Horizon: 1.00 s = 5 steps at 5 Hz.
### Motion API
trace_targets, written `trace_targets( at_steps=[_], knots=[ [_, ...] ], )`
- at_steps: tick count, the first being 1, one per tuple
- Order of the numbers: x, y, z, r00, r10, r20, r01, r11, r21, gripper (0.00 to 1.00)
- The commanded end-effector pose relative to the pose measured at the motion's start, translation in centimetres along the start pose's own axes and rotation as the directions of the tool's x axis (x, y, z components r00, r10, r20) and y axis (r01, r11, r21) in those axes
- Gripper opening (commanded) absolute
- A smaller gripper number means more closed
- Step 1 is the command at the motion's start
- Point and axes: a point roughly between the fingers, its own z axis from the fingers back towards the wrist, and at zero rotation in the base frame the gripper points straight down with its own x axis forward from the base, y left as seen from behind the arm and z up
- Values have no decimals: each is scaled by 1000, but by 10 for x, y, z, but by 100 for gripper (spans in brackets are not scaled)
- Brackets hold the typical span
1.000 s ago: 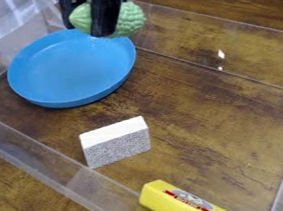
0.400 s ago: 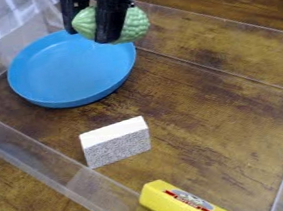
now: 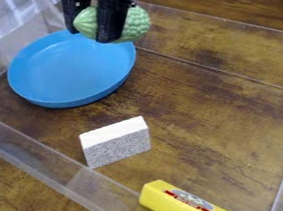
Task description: Put the green object in the blue tray
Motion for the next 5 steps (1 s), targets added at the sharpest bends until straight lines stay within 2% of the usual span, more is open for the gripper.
trace_targets(
  at_steps=[1, 5],
  knots=[
    [4, 2, 17, 997, -6, 76, 5, 1000, 17, 0],
    [6, 9, 10, 996, -39, 77, 37, 999, 24, 0]
  ],
)
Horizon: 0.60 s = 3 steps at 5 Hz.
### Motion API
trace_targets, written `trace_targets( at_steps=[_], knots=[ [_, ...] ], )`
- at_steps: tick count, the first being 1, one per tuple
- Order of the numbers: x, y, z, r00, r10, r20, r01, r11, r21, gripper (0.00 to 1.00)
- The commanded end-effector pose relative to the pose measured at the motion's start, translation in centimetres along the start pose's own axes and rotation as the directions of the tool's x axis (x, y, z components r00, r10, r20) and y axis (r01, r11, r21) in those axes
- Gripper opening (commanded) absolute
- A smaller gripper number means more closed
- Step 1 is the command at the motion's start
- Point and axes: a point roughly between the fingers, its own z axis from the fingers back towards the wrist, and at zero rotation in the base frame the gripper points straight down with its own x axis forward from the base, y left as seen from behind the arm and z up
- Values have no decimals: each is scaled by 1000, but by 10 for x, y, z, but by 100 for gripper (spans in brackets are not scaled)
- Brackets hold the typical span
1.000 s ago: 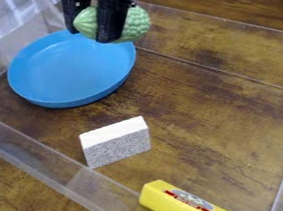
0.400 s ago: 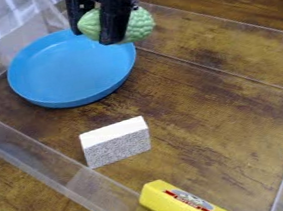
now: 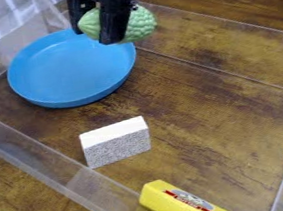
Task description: Put the green object in the blue tray
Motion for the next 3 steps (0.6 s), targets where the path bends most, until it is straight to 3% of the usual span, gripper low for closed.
trace_targets(
  at_steps=[1, 3],
  knots=[
    [-2, 8, 12, 999, 9, 47, -10, 1000, 14, 0],
    [-5, 11, 8, 999, -5, 45, 5, 1000, 19, 0]
  ],
)
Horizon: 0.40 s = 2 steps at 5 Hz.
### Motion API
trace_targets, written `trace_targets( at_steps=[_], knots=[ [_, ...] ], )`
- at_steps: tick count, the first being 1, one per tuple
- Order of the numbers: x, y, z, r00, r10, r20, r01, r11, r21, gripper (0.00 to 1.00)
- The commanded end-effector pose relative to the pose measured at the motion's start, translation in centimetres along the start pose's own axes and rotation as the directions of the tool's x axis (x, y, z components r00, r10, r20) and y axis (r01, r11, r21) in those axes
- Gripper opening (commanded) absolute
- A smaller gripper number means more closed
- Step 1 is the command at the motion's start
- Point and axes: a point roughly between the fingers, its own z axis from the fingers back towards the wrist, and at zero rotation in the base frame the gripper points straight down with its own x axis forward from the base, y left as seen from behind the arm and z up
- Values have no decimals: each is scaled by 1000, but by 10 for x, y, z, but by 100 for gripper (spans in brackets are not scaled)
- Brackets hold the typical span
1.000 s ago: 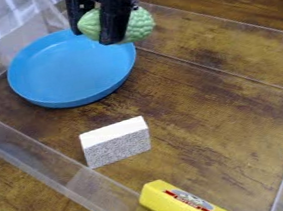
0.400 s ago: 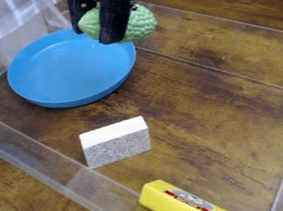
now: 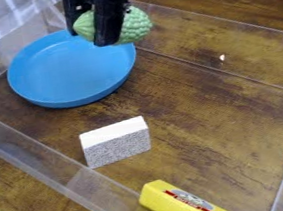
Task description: Put the green object in the blue tray
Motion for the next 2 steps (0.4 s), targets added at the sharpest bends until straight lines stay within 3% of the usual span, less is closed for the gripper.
trace_targets(
  at_steps=[1, 2],
  knots=[
    [-4, 7, 11, 999, 11, 42, -11, 1000, 14, 0],
    [-5, 9, 10, 999, 10, 41, -11, 1000, 14, 0]
  ],
)
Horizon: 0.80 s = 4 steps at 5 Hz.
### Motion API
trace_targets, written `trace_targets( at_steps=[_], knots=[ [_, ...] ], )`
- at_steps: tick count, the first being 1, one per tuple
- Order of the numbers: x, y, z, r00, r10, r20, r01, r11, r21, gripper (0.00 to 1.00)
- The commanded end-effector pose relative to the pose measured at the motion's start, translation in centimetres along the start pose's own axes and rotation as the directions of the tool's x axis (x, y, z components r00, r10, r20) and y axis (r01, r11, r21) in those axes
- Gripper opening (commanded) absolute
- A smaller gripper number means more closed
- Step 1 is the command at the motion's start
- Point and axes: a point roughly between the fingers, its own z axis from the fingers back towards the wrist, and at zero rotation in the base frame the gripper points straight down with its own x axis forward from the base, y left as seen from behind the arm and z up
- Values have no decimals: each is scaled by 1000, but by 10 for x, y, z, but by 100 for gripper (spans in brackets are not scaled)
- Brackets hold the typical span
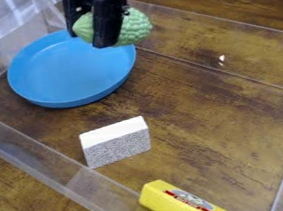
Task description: Put the green object in the blue tray
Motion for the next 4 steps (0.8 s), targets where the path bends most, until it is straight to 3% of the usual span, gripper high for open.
trace_targets(
  at_steps=[1, 4],
  knots=[
    [-4, 7, 11, 999, 16, 42, -16, 1000, 12, 0],
    [-5, 9, 8, 999, 23, 33, -23, 1000, 7, 0]
  ],
)
